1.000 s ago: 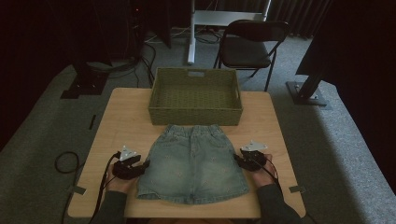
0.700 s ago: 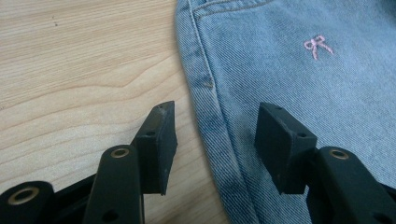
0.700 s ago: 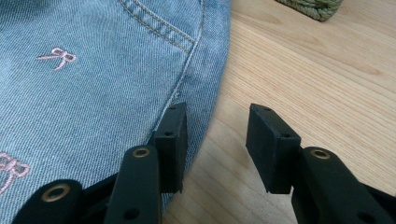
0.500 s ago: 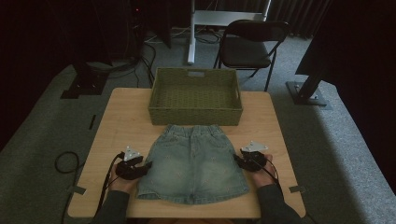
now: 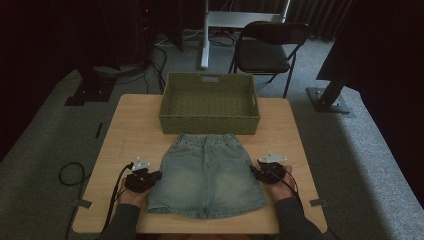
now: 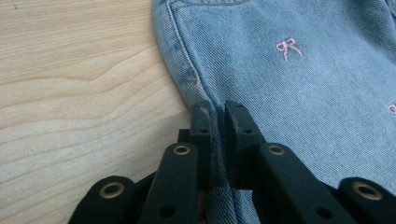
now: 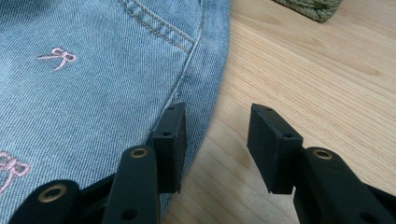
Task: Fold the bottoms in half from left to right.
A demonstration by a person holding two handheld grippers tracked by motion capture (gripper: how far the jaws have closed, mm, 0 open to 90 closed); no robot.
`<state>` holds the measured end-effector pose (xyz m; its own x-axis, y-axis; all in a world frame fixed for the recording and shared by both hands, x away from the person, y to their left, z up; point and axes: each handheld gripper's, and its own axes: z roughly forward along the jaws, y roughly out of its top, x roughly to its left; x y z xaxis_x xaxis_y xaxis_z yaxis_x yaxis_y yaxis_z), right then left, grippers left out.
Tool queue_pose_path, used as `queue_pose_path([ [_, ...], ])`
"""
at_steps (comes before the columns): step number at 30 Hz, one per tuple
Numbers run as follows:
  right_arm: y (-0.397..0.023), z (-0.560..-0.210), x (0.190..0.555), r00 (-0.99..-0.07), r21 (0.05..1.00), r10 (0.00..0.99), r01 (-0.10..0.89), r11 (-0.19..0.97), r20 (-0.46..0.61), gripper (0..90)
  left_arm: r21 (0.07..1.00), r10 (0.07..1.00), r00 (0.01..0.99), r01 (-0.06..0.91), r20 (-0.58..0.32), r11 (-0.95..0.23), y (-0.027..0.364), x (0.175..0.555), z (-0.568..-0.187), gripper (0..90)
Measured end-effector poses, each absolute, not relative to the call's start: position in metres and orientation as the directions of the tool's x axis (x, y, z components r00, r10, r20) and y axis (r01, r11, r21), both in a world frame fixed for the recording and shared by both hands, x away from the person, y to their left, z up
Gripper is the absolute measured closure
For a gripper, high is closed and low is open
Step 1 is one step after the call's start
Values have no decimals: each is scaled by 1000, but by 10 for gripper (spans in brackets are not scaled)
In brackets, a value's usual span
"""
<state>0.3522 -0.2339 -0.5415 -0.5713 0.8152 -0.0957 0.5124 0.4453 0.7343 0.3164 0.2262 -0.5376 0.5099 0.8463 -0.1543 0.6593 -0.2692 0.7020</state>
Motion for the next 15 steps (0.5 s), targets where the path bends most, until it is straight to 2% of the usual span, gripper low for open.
queue_pose_path([
  [10, -230, -538, 348, -589, 732, 805, 517, 444, -72, 547, 727, 871, 470, 647, -143, -229, 239, 315, -528, 846],
  [15, -225, -536, 345, -606, 732, 791, 501, 462, -84, 543, 747, 873, 454, 640, -179, -180, 252, 314, -521, 847],
])
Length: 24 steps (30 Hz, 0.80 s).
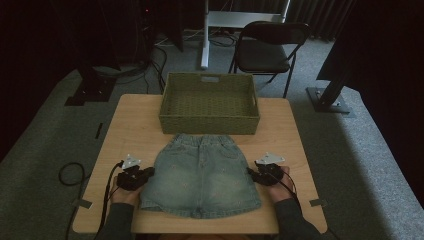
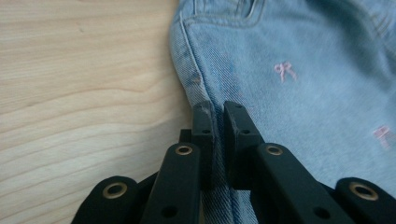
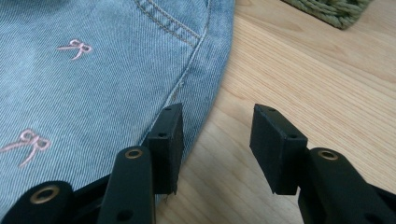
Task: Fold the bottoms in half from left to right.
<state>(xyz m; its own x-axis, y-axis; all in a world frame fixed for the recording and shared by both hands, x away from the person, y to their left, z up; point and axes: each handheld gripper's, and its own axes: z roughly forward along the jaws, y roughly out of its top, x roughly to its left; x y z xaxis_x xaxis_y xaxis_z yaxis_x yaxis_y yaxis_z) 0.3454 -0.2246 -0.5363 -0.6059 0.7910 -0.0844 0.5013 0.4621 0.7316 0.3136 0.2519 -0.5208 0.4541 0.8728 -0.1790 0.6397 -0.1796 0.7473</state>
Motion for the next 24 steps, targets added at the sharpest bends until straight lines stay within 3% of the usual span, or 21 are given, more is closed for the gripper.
queue_pose_path([
  [15, -224, -533, 344, -613, 737, 784, 486, 470, -96, 542, 800, 837, 518, 571, -176, -185, 244, 306, -491, 846],
  [24, -223, -532, 343, -615, 738, 782, 482, 473, -100, 542, 830, 801, 585, 505, -128, -236, 222, 304, -464, 846],
])
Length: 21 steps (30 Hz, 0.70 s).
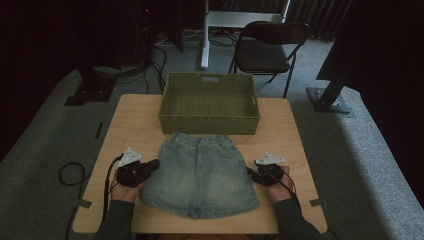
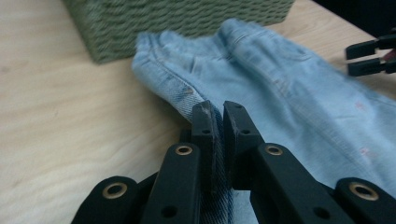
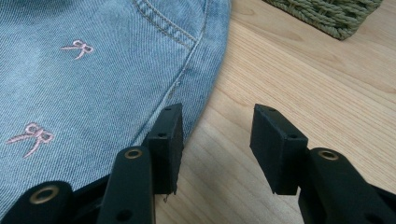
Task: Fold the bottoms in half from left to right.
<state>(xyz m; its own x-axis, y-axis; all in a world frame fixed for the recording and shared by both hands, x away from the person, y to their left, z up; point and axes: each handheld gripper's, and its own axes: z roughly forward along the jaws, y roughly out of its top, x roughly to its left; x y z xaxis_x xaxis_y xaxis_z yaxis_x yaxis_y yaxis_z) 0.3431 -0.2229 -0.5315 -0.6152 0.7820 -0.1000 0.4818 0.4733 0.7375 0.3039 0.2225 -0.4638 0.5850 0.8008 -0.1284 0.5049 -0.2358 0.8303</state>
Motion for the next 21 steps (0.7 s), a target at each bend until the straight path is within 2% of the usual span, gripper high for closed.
queue_pose_path([
  [21, -225, -530, 343, -611, 741, 785, 481, 469, -100, 541, 854, 658, 752, 314, 43, -414, 134, 308, -401, 846],
])
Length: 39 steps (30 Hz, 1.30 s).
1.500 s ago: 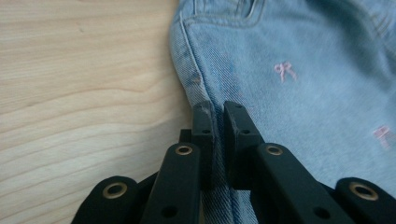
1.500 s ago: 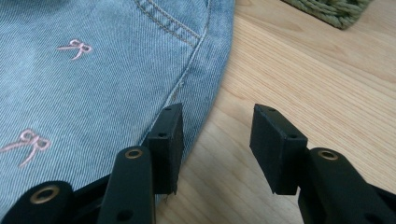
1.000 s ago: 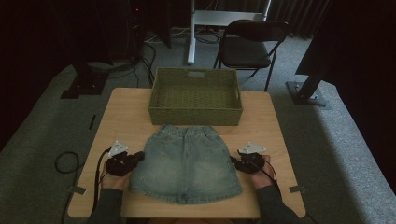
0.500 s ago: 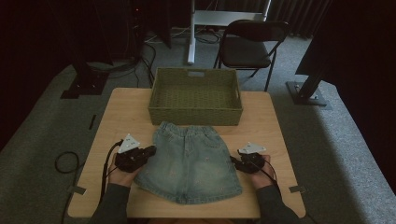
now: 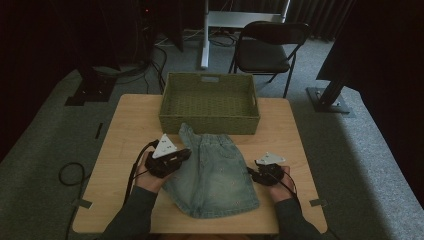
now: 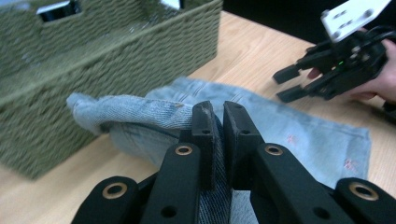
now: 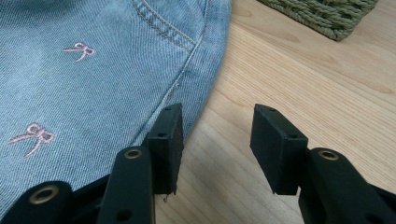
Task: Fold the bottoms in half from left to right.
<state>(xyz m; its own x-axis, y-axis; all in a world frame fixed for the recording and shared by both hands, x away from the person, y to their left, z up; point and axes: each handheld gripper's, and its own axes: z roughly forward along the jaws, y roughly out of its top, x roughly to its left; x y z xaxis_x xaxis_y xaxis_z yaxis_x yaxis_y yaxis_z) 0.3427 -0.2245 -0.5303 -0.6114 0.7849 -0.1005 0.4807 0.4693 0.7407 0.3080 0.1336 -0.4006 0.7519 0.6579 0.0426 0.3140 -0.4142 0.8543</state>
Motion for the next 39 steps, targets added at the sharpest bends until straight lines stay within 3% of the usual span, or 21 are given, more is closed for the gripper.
queue_pose_path([
  [14, -228, -527, 342, -594, 753, 798, 477, 453, -104, 548, 844, 530, 840, 198, 116, -499, 51, 316, -375, 846],
  [21, -231, -527, 342, -587, 754, 803, 481, 449, -104, 549, 775, 455, 885, 217, 101, -594, 3, 325, -405, 840],
  [23, -231, -526, 342, -585, 754, 805, 483, 445, -101, 549, 759, 426, 900, 214, 91, -615, -1, 327, -412, 795],
  [25, -232, -526, 342, -585, 754, 805, 483, 445, -100, 549, 763, 411, 909, 213, 75, -610, -2, 327, -415, 709],
  [29, -232, -526, 342, -586, 754, 804, 481, 448, -103, 548, 790, 428, 901, 212, 70, -575, 8, 325, -410, 662],
  [39, -224, -516, 337, -600, 767, 791, 451, 457, -118, 543, 786, 546, 835, 289, 72, -546, 61, 326, -421, 649],
])
